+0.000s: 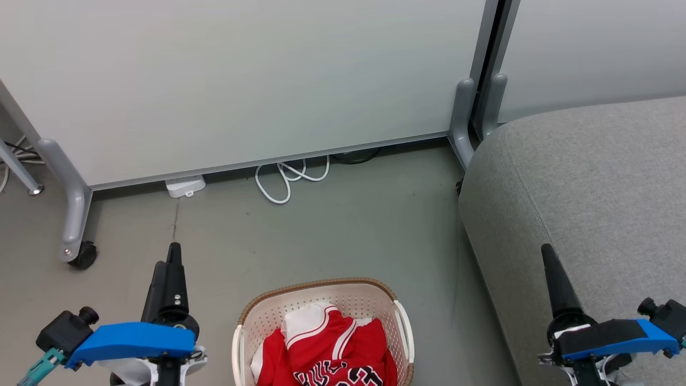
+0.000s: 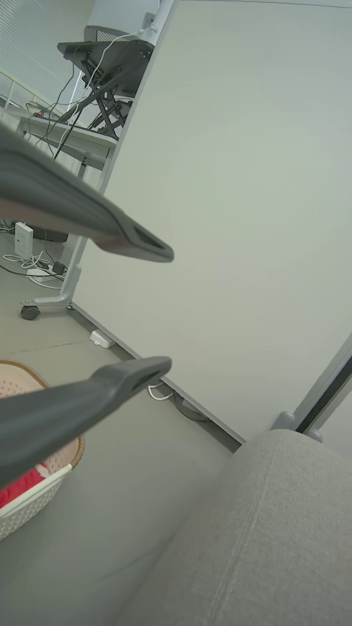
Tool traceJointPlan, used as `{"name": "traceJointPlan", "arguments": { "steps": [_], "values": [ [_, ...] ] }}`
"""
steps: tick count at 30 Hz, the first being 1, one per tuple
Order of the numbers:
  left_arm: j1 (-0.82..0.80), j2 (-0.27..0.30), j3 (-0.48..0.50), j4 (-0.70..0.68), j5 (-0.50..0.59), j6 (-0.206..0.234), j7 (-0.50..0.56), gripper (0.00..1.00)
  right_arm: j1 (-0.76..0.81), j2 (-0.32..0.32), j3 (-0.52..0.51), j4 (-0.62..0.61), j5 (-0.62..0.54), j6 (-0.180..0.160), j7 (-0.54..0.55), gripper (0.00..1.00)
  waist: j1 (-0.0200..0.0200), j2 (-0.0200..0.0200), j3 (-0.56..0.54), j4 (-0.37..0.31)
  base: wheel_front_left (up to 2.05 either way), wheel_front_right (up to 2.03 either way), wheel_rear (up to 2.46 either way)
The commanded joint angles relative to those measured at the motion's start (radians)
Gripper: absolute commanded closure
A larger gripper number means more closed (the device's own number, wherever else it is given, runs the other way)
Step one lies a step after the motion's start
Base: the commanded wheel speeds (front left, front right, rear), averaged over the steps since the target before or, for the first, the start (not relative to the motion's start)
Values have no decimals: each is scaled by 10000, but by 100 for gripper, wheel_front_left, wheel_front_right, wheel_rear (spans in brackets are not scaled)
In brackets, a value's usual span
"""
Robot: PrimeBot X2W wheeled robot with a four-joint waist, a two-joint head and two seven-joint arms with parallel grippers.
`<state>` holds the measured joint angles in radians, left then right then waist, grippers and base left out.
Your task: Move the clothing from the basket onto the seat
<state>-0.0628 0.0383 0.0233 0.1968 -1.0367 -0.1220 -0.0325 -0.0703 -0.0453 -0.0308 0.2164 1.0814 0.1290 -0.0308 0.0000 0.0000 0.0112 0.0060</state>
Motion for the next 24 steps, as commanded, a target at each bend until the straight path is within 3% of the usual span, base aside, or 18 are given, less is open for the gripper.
{"name": "traceJointPlan", "arguments": {
  "steps": [1, 11, 24],
  "values": [
    [-274, 75, -65, -188, 407, 69, -92, 0, -210, -46, 67, -192, -373, 10, -113, 0, 0, 0, 0, 5, 0, 0, 0],
    [-271, 147, -452, -161, 2396, 196, -443, 0, -174, -51, 318, -176, -2158, 13, -462, 0, 0, 0, 12, 32, 0, 0, 0],
    [-342, 303, -917, 18, 4137, 434, -849, 0, -175, -56, 524, -56, -3875, 16, -868, 0, 0, 0, 30, 82, 0, 0, 0]
  ]
}}
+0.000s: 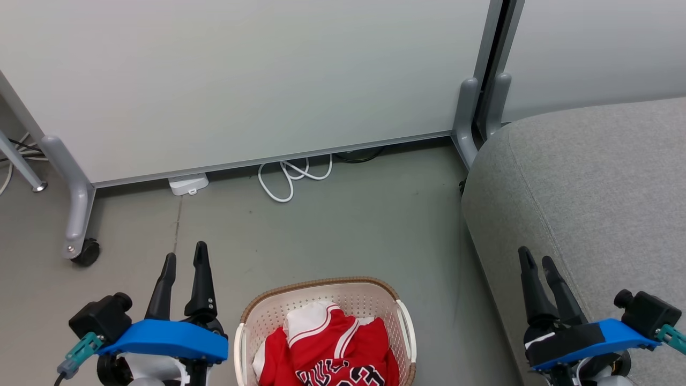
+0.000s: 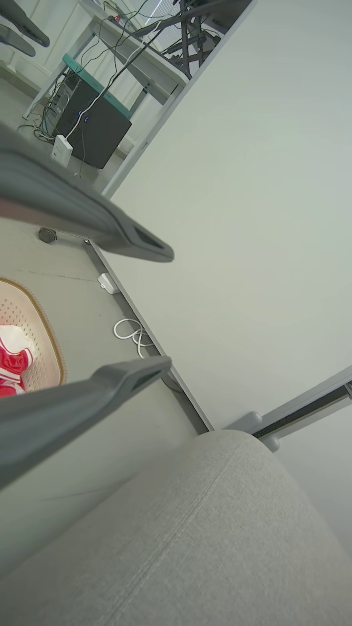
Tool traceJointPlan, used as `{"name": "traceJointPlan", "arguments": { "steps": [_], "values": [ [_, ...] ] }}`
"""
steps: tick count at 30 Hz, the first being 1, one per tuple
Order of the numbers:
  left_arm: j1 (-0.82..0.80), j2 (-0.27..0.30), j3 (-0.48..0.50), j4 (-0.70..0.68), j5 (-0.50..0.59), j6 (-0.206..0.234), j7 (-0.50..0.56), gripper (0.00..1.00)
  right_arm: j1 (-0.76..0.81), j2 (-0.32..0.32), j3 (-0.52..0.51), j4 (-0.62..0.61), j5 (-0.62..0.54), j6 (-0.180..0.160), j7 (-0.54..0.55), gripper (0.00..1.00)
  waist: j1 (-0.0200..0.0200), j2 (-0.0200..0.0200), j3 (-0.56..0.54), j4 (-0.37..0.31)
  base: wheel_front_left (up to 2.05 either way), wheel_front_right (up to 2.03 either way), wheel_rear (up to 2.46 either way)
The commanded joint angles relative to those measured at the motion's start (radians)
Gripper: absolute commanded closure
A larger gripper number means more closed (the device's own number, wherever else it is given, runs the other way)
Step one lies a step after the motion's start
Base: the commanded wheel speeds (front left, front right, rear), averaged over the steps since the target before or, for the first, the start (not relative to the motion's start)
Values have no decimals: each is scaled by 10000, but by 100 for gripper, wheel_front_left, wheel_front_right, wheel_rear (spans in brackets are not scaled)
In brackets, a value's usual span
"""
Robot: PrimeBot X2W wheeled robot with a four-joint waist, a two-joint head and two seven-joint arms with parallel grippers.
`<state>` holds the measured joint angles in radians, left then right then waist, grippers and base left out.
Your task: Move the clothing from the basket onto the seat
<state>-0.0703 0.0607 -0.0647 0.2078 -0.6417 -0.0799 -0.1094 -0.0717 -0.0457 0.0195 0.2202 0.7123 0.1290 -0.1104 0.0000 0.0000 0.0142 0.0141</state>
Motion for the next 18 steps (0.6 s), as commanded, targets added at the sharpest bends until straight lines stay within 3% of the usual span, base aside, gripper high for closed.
{"name": "traceJointPlan", "arguments": {
  "steps": [1, 18],
  "values": [
    [-273, 88, -64, -90, 305, 27, -110, 0, -164, -52, 35, -97, -308, 16, -102, 0, 0, 0, 2, 6, 0, 0, 0],
    [-306, 190, -470, -146, 2140, 232, -569, 0, -177, -58, 266, -194, -2176, 19, -563, 0, 0, 0, 25, 81, 0, 0, 0]
  ]
}}
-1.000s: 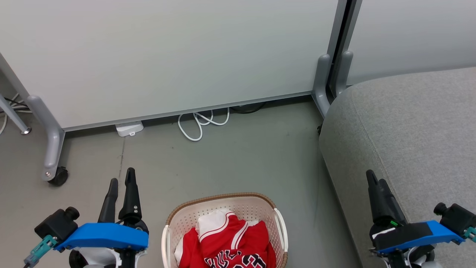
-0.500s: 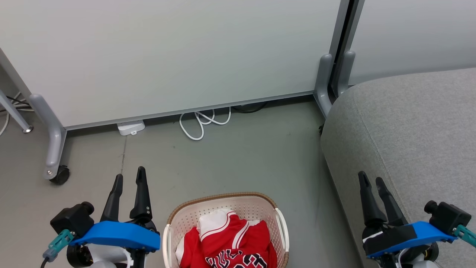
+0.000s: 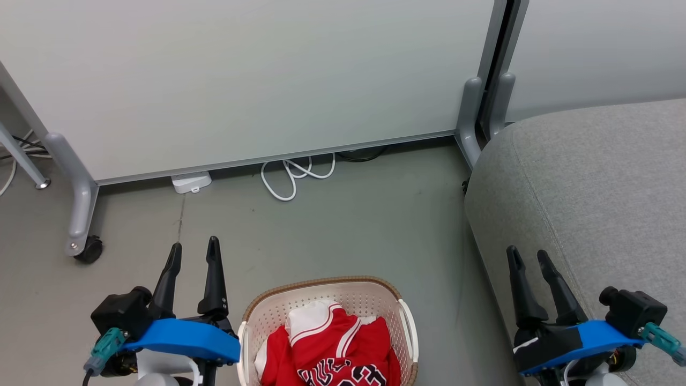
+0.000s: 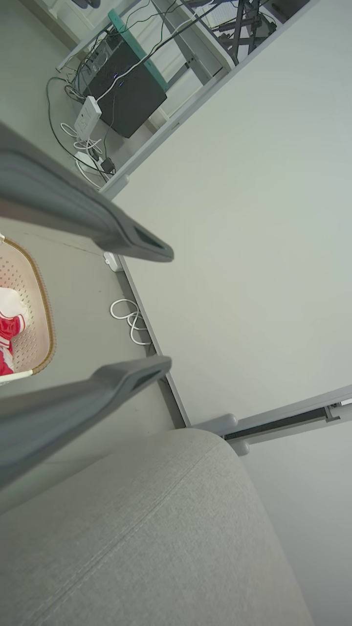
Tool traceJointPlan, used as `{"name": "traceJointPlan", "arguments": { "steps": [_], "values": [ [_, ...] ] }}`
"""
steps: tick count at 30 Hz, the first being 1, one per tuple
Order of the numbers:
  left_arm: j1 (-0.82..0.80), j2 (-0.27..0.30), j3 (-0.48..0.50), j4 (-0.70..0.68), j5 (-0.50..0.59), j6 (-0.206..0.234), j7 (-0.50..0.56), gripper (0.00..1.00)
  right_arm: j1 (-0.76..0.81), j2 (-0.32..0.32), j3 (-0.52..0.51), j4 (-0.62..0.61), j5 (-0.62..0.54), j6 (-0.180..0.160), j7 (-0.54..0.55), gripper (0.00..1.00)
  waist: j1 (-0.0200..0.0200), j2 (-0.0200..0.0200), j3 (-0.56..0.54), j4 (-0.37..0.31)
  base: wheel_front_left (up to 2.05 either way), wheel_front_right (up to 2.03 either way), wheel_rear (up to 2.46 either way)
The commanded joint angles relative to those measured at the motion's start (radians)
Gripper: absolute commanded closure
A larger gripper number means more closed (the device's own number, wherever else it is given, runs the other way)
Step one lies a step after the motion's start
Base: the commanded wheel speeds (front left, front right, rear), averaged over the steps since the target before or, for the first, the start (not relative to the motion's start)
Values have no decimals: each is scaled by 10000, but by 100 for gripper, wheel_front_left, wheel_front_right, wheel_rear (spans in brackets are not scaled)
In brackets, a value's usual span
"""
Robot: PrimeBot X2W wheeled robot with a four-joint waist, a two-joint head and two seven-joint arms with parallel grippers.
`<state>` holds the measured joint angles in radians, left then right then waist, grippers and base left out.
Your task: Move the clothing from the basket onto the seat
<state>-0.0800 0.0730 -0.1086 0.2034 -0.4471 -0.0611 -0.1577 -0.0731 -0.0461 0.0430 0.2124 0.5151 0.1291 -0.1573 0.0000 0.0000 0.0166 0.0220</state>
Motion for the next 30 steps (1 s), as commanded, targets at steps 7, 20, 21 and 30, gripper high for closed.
{"name": "traceJointPlan", "arguments": {
  "steps": [7, 20, 21, 30],
  "values": [
    [-213, 89, -163, -122, 871, 67, -251, 0, -153, -56, 124, -157, -883, 19, -248, 0, 0, 0, 13, 31, 0, 0, 0],
    [-98, 95, -232, -118, 1906, 62, -522, 0, -155, -59, 251, -186, -1969, 20, -531, 0, 0, 0, 23, 50, 0, 0, 0],
    [-94, 94, -239, -116, 1989, 52, -540, 0, -159, -59, 258, -190, -2054, 21, -548, 0, 0, 0, 28, 52, 0, 0, 0],
    [-56, 43, -216, -54, 2644, -32, -730, 0, -165, -61, 289, -160, -2786, 23, -735, 0, 0, 0, 47, 66, 0, 0, 0]
  ]
}}
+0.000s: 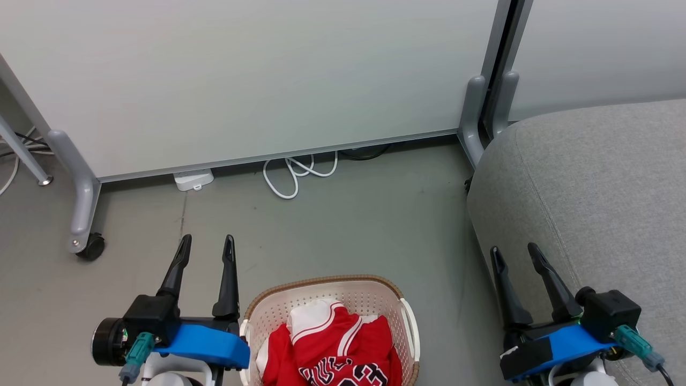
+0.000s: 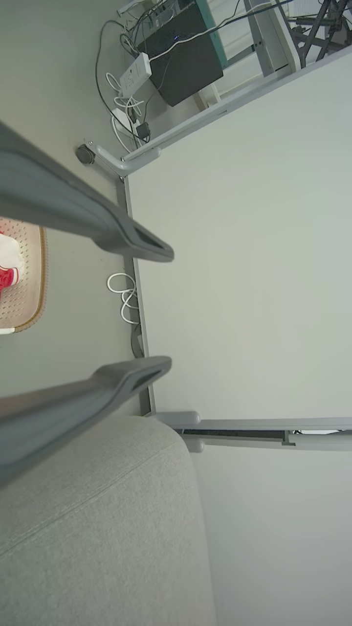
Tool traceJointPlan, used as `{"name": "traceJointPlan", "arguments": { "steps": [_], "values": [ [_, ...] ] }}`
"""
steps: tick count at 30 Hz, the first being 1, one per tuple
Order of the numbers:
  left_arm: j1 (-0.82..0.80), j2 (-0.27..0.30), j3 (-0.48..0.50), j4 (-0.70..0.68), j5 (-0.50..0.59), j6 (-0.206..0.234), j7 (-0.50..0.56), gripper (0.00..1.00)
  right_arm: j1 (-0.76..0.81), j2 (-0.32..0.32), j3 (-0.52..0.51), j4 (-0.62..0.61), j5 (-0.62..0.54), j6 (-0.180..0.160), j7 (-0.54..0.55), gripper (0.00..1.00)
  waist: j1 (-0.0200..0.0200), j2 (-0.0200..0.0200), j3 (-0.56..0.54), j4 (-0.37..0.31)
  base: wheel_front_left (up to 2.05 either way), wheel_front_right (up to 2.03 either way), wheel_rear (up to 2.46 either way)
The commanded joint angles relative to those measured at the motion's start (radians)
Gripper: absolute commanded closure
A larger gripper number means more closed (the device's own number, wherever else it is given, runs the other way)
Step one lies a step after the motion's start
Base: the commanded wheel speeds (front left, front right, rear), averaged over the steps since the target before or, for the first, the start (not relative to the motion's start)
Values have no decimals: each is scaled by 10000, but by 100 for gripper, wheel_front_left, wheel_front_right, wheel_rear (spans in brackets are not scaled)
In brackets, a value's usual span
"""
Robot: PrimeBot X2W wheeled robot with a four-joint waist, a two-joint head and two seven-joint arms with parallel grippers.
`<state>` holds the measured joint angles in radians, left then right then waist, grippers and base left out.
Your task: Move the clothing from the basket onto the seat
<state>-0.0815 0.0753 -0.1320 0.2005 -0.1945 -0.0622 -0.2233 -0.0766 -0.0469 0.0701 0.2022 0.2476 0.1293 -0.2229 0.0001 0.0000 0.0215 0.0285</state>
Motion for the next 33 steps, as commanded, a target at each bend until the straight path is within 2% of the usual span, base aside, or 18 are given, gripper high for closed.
{"name": "traceJointPlan", "arguments": {
  "steps": [1, 20, 33],
  "values": [
    [-38, 13, 24, -15, 184, -41, -99, 0, -130, -54, 26, -51, -176, 21, -106, 0, -1, 0, -2, 3, 0, 0, 0],
    [67, -141, 154, 375, 1361, -260, -440, 0, -52, -56, 149, 72, -1385, 16, -447, 0, -1, 0, -12, 53, 0, 0, 0],
    [-25, -218, 335, 881, 1126, -434, -425, 0, -36, -54, 34, 400, -1209, 16, -430, 0, -1, 0, -26, 45, 0, 0, 0]
  ]
}}
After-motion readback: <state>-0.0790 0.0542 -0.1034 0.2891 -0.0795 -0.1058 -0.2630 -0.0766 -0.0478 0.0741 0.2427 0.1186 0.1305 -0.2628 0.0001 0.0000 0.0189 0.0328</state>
